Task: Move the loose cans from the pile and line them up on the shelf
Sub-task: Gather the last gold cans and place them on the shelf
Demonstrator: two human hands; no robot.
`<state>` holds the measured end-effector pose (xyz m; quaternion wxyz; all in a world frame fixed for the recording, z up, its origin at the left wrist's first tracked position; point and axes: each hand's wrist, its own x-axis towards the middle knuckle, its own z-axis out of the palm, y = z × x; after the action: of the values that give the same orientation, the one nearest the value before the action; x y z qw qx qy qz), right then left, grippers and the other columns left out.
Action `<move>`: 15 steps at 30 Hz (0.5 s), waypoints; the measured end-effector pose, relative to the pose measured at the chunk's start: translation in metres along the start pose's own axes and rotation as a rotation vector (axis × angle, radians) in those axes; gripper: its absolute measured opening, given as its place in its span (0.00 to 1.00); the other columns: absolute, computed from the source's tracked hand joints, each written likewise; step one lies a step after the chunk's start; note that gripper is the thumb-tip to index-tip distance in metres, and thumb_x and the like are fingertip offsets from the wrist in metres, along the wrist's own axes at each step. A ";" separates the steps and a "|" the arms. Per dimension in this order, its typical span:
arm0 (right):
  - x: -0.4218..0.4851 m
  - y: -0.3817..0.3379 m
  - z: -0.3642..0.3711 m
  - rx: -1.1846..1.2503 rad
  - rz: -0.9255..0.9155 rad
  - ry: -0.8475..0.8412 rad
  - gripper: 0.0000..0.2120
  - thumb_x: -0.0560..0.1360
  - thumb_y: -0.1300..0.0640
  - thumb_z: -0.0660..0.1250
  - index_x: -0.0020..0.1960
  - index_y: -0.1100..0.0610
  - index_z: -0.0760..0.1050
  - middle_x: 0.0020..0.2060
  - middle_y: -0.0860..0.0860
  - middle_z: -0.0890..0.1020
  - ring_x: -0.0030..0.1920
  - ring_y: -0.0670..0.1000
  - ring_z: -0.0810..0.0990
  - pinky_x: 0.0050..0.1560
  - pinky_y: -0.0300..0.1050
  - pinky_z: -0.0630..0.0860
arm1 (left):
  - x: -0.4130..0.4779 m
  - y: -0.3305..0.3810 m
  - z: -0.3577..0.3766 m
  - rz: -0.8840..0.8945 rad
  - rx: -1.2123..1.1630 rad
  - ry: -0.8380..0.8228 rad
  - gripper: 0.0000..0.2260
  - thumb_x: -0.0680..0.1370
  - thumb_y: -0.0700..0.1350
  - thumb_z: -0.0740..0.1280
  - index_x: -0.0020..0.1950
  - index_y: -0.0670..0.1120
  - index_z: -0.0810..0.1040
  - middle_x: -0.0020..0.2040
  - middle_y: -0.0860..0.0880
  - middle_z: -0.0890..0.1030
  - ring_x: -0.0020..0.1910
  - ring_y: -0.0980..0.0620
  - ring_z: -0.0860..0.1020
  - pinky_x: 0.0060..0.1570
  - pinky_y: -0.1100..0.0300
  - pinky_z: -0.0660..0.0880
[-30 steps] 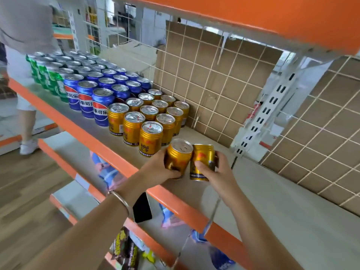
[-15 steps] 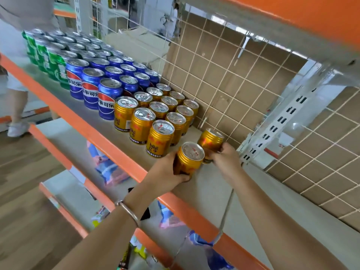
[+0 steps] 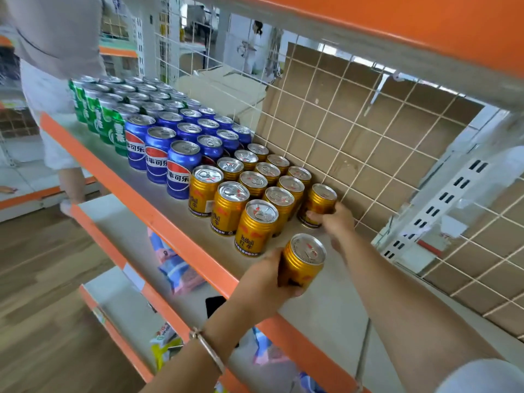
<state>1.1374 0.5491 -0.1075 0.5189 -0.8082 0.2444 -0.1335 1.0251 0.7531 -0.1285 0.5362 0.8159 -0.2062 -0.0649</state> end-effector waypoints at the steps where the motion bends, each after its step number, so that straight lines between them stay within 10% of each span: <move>1: 0.004 0.001 0.001 -0.024 -0.009 0.013 0.29 0.63 0.60 0.79 0.62 0.55 0.74 0.58 0.55 0.81 0.57 0.57 0.78 0.63 0.58 0.73 | 0.000 0.000 0.000 0.003 0.002 0.002 0.27 0.68 0.44 0.75 0.65 0.49 0.70 0.56 0.51 0.80 0.54 0.52 0.77 0.50 0.65 0.70; 15: -0.003 -0.004 -0.001 -0.109 -0.160 0.028 0.34 0.71 0.56 0.73 0.73 0.57 0.62 0.67 0.56 0.73 0.66 0.57 0.72 0.68 0.54 0.67 | 0.009 -0.004 -0.002 -0.015 -0.099 -0.023 0.28 0.67 0.43 0.76 0.64 0.50 0.71 0.55 0.55 0.79 0.54 0.57 0.76 0.51 0.69 0.69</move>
<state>1.1359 0.5512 -0.1031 0.4586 -0.8502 0.1931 -0.1724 1.0349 0.7522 -0.1307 0.5731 0.7891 -0.2027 -0.0886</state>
